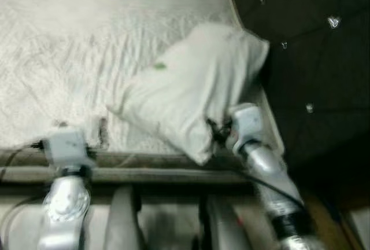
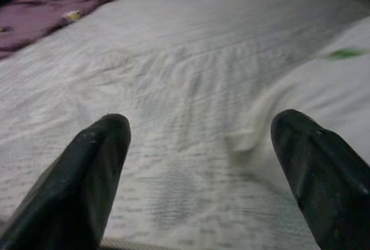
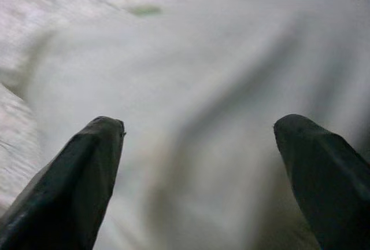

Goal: Clean up the room

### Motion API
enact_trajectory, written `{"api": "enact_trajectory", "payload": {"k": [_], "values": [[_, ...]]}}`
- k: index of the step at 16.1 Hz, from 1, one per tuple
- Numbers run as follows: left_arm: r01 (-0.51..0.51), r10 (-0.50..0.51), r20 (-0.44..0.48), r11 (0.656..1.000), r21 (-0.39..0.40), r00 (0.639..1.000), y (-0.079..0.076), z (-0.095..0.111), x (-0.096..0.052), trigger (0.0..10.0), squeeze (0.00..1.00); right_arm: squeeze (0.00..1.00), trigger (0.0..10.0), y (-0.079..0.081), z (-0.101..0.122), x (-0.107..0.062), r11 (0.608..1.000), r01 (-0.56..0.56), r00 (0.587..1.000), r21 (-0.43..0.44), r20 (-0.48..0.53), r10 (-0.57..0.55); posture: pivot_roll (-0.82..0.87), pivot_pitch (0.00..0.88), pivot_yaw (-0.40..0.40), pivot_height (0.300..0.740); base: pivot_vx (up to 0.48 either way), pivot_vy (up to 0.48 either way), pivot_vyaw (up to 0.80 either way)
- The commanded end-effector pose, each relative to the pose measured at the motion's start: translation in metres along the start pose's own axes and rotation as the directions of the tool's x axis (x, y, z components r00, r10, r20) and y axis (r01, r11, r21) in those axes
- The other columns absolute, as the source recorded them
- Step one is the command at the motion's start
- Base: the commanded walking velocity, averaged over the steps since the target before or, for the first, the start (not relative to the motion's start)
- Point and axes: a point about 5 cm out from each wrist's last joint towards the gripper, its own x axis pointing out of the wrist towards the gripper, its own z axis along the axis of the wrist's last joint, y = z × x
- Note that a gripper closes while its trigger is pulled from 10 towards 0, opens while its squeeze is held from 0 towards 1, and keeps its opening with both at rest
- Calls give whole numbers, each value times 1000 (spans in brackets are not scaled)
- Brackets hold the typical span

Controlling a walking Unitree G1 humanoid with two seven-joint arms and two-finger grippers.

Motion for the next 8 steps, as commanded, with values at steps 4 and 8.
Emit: {"api": "enact_trajectory", "payload": {"k": [4, 8], "values": [[8, -7, -74, 1000, 13, 997, -8, -9, -6, 10000, 0, 0, 10000, -20, -16, -11, 997, 12, 994, -76, -112, -20, 7, 118, -68, 592, 0, 0, 0], [67, -57, -158, 996, 56, 986, 4, -22, -25, 10000, 0, 0, 10000, -31, -29, -21, 989, -137, 960, -56, -255, 118, 16, 115, -58, 592, 0, 0, 0]]}}
